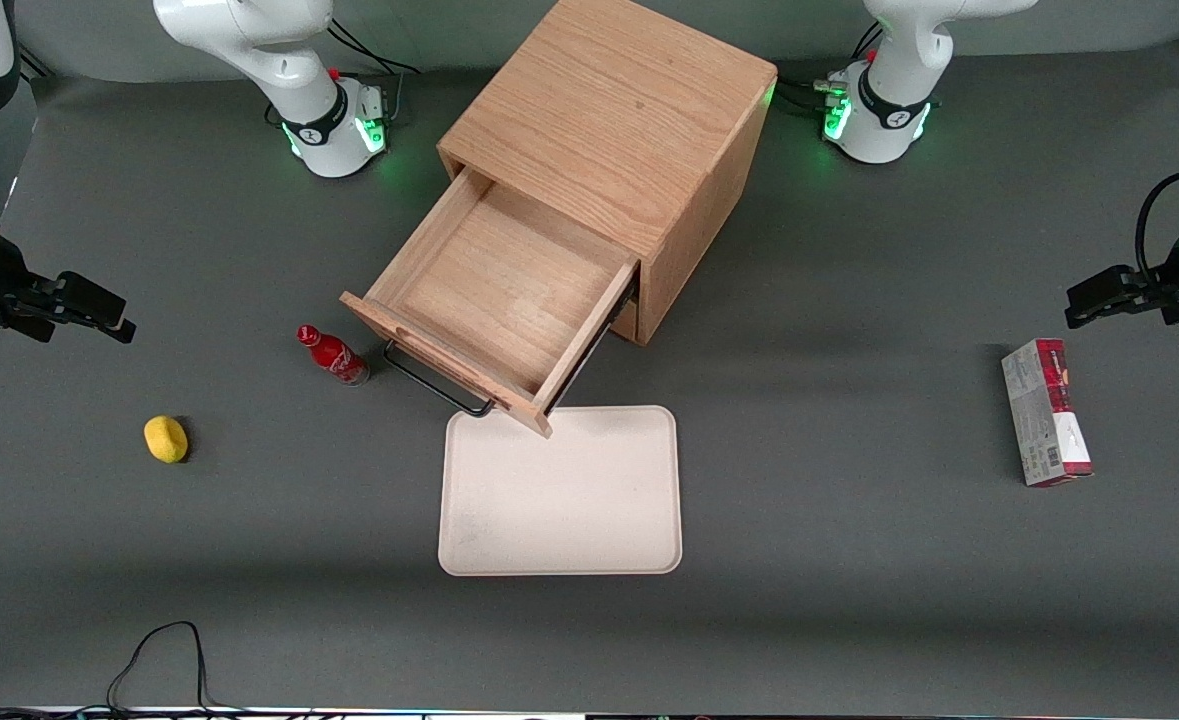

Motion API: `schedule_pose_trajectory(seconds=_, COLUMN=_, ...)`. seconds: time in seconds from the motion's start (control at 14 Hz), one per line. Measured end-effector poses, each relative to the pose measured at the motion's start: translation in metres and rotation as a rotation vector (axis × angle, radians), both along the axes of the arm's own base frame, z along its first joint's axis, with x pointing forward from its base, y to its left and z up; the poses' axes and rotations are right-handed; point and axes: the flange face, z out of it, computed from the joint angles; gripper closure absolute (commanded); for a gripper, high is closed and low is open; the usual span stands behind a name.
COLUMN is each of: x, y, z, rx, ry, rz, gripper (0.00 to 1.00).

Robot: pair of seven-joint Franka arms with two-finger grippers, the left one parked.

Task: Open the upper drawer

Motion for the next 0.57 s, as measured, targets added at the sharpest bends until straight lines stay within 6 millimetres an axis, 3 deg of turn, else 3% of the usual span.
schedule_pose_trajectory(seconds=0.57, x=-0.0013, y=-0.0013, z=0.0043, rx=-0.002, ry=0.008, rz=-0.002, gripper=0.00)
